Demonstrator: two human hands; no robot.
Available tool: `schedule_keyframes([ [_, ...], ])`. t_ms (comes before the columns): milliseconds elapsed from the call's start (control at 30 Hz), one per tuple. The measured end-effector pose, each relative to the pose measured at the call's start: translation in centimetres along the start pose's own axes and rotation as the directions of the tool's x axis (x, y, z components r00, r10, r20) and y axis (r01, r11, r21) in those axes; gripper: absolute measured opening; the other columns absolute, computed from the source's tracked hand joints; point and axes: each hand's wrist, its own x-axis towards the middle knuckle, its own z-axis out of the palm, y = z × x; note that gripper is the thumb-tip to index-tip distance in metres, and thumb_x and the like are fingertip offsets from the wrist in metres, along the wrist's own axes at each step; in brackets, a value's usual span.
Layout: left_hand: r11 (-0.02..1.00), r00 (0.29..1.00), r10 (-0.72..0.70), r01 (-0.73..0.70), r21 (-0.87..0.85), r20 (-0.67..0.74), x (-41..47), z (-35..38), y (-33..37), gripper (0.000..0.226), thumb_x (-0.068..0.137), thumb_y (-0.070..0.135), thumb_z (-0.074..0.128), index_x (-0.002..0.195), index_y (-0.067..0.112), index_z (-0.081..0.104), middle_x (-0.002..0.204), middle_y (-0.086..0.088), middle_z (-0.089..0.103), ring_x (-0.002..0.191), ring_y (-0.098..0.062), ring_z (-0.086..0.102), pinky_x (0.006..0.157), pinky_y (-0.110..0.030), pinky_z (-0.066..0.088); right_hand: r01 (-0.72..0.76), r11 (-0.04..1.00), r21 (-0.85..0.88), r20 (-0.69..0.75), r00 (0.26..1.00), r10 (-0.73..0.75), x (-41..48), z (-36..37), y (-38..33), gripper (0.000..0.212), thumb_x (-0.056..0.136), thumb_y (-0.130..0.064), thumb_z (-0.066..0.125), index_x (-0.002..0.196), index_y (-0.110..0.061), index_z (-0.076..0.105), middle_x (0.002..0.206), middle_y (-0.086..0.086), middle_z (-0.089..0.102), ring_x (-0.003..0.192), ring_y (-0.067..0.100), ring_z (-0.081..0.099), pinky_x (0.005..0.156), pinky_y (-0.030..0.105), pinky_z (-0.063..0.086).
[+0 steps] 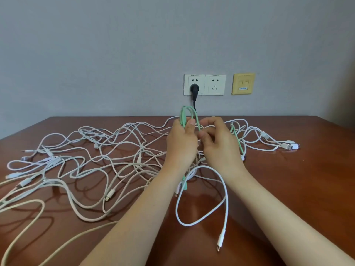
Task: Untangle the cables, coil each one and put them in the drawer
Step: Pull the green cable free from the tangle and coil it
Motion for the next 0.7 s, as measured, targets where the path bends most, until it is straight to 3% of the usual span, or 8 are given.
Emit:
schedule_keyframes([
  [100, 1.000, 0.997, 0.008, -0.009, 0.007, 0.077, 0.0, 0.0, -0.2, 0.019, 0.099, 0.022, 0.040, 0.095, 0.016, 0.058, 0.073, -0.003, 0.057, 0.078, -0.025, 0.053, 0.073, -0.029, 0.039, -0.041, 0.998, -0.046, 0.039, 0.998, 0.043, 0.0, 0.0, 0.2, 0.021, 0.089, -0.001, 0.050, 0.107, -0.008, 0.058, 0.070, -0.006, 0.058, 0.072, 0.015, 0.054, 0.056, 0.016, 0.032],
  [200, 0.999, 0.995, -0.012, 0.008, 0.043, 0.104, 0.0, -0.1, -0.5, 0.021, 0.099, 0.022, 0.041, 0.097, 0.016, 0.060, 0.090, -0.008, 0.064, 0.092, -0.026, 0.060, 0.085, -0.032, 0.046, -0.031, 0.994, -0.108, 0.062, 0.997, 0.038, -0.1, 0.1, 0.6, 0.022, 0.088, 0.000, 0.050, 0.105, -0.007, 0.062, 0.079, 0.001, 0.065, 0.084, 0.021, 0.060, 0.061, 0.011, 0.035],
  [267, 0.983, 0.991, -0.007, -0.018, 0.183, 0.137, 0.2, -0.4, -0.8, 0.028, 0.100, 0.026, 0.038, 0.106, 0.008, 0.058, 0.106, -0.017, 0.064, 0.104, -0.034, 0.058, 0.089, -0.038, 0.045, 0.073, 0.977, -0.200, 0.125, 0.991, -0.048, -0.3, 0.0, 0.8, 0.022, 0.089, -0.005, 0.049, 0.106, -0.008, 0.062, 0.089, 0.010, 0.070, 0.089, 0.030, 0.062, 0.072, 0.027, 0.042],
  [333, 0.940, 0.986, 0.007, -0.063, 0.334, 0.164, 0.4, -0.7, -1.1, 0.033, 0.101, 0.027, 0.034, 0.120, 0.006, 0.051, 0.116, -0.018, 0.060, 0.111, -0.034, 0.053, 0.090, -0.038, 0.041, 0.181, 0.922, -0.343, 0.227, 0.968, -0.106, -0.4, -0.2, 0.9, 0.024, 0.092, -0.012, 0.046, 0.113, -0.013, 0.058, 0.091, 0.014, 0.069, 0.087, 0.036, 0.060, 0.072, 0.038, 0.041],
  [533, 0.884, 0.987, 0.068, -0.127, 0.449, 0.146, 0.5, -1.4, -1.3, 0.030, 0.102, 0.028, 0.030, 0.115, 0.007, 0.046, 0.107, -0.017, 0.059, 0.099, -0.035, 0.056, 0.081, -0.039, 0.043, 0.360, 0.821, -0.443, 0.342, 0.914, -0.216, -0.5, -0.6, 0.8, 0.031, 0.091, -0.018, 0.043, 0.122, -0.019, 0.045, 0.089, 0.005, 0.070, 0.088, 0.030, 0.060, 0.072, 0.030, 0.024],
  [567, 0.921, 0.991, 0.023, -0.073, 0.383, 0.134, 0.8, -1.4, -1.6, 0.025, 0.102, 0.027, 0.031, 0.110, 0.010, 0.047, 0.102, -0.015, 0.060, 0.094, -0.034, 0.058, 0.079, -0.040, 0.047, 0.367, 0.819, -0.441, 0.339, 0.913, -0.227, -0.6, -0.6, 0.8, 0.028, 0.092, -0.018, 0.042, 0.119, -0.018, 0.045, 0.088, 0.004, 0.070, 0.088, 0.030, 0.061, 0.072, 0.030, 0.022],
  [633, 0.987, 0.980, -0.159, 0.161, -0.005, 0.123, 1.2, -1.5, -1.5, 0.016, 0.102, 0.022, 0.031, 0.100, 0.013, 0.045, 0.091, -0.013, 0.064, 0.079, -0.031, 0.063, 0.071, -0.041, 0.057, 0.370, 0.812, -0.452, 0.318, 0.917, -0.241, -0.5, -0.8, 0.9, 0.020, 0.094, -0.020, 0.042, 0.113, -0.016, 0.047, 0.087, 0.003, 0.069, 0.087, 0.030, 0.060, 0.072, 0.028, 0.021],
  [700, 0.828, 0.926, -0.324, 0.377, -0.415, 0.196, 1.4, -1.9, -1.1, 0.017, 0.104, 0.016, 0.027, 0.102, 0.009, 0.043, 0.084, -0.013, 0.064, 0.073, -0.025, 0.065, 0.063, -0.031, 0.058, 0.374, 0.800, -0.470, 0.303, 0.919, -0.251, -0.5, -0.9, 1.0, 0.014, 0.094, -0.023, 0.043, 0.106, -0.016, 0.049, 0.080, 0.000, 0.066, 0.083, 0.029, 0.060, 0.074, 0.029, 0.023],
])
